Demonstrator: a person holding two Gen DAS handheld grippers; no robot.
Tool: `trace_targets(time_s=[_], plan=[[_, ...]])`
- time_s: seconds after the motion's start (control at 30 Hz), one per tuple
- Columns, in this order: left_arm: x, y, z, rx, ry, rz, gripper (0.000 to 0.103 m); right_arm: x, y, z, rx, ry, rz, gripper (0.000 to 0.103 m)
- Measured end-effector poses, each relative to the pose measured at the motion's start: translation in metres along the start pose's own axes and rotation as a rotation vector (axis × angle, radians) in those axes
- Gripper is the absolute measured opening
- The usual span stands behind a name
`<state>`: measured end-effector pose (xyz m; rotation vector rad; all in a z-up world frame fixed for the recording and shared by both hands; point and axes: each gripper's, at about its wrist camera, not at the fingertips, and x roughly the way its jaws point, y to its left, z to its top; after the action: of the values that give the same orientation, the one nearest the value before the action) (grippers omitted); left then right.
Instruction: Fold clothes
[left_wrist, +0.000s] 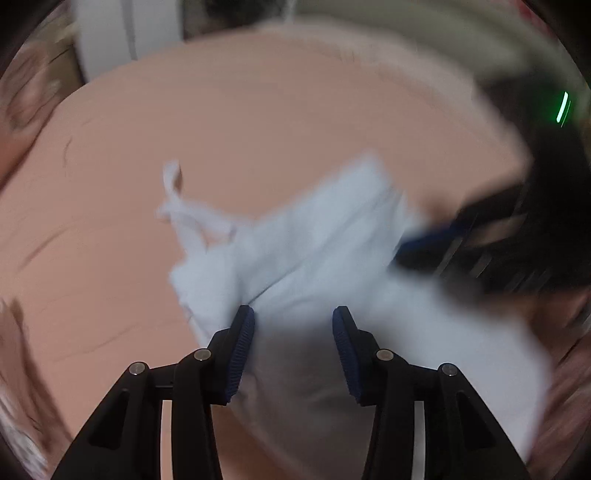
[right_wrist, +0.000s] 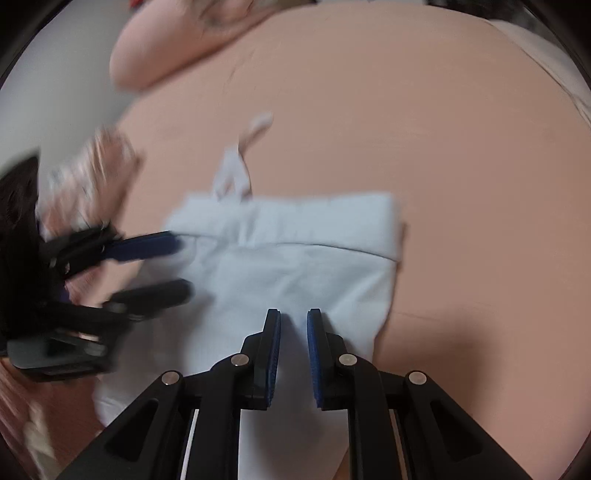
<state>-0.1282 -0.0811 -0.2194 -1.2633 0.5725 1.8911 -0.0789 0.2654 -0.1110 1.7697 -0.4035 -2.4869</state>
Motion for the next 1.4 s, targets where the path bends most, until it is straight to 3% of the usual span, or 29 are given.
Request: trace_targets(time_s=[0.07, 0.1, 0.17, 0.2, 0.3, 0.33, 0.37, 0.43, 0.5, 0.6, 0.67, 0.8, 0.87, 0.93, 1.03, 1.13, 1.23, 1.33, 1.4], plan=[[-0.012, 0.022, -0.006, -0.012, -0.007, -0.023, 0.043, 0.000, -0.014, -0.002, -0.018, 0.002, 0.012, 0.006], [-0.020, 0.034, -0.006, -0.043, 0.000, 0.004, 0.043, -0.005, -0.025, 0.003, 0.008, 0.000, 0.017, 0.002], [-0.041, 0.047, -0.005, -0.086, -0.058, 0.122, 0.041, -0.022, -0.046, 0.010, 0.059, -0.042, -0.070, 0.007], [-0.051, 0.049, -0.004, -0.109, -0.103, 0.092, 0.041, -0.031, -0.047, 0.010, 0.074, -0.073, -0.046, 0.012], [-0.053, 0.025, 0.000, -0.073, -0.168, -0.017, 0.043, -0.055, -0.048, 0.011, 0.107, -0.157, 0.024, 0.013], [-0.042, 0.014, 0.002, -0.039, -0.140, -0.009, 0.044, -0.052, -0.037, 0.011, 0.077, -0.152, 0.027, 0.015], [-0.019, 0.006, 0.003, -0.010, -0.058, 0.033, 0.045, -0.044, -0.026, 0.013, 0.034, -0.134, 0.006, 0.016], [0.008, 0.001, 0.011, -0.037, 0.040, 0.112, 0.045, -0.013, -0.014, 0.016, -0.007, -0.059, -0.064, 0.016], [-0.007, -0.009, 0.022, -0.029, 0.017, 0.153, 0.045, 0.003, -0.021, 0.017, 0.046, -0.036, -0.077, 0.012], [-0.050, -0.026, 0.021, -0.012, -0.073, 0.067, 0.045, -0.023, -0.024, 0.022, 0.093, -0.112, -0.076, 0.016], [-0.065, -0.038, 0.005, 0.017, -0.050, 0.018, 0.046, -0.049, -0.015, 0.017, 0.076, -0.148, 0.001, 0.016], [-0.064, -0.055, -0.041, 0.030, 0.023, -0.058, 0.048, -0.065, 0.010, -0.020, 0.001, -0.066, 0.082, 0.017], [-0.041, -0.059, -0.056, 0.005, 0.054, -0.041, 0.056, -0.045, 0.021, -0.040, -0.010, -0.009, 0.116, 0.020], [-0.036, -0.056, -0.062, -0.012, 0.017, -0.022, 0.059, -0.018, 0.024, -0.054, -0.031, 0.034, 0.075, 0.020], [-0.067, -0.044, -0.070, -0.058, -0.014, -0.018, 0.058, -0.035, 0.016, -0.057, 0.029, -0.019, 0.099, 0.020], [-0.105, -0.052, -0.091, 0.029, -0.075, -0.018, 0.059, -0.072, 0.027, -0.064, -0.065, -0.086, 0.090, 0.021], [-0.091, -0.083, -0.097, 0.101, -0.060, -0.041, 0.059, -0.070, 0.037, -0.074, -0.109, -0.053, 0.132, 0.024], [-0.041, -0.122, -0.082, 0.112, -0.047, -0.044, 0.062, -0.033, 0.046, -0.080, -0.118, 0.011, 0.142, 0.024], [-0.043, -0.111, -0.088, 0.068, -0.035, -0.039, 0.062, -0.033, 0.033, -0.086, -0.091, 0.010, 0.196, 0.024]])
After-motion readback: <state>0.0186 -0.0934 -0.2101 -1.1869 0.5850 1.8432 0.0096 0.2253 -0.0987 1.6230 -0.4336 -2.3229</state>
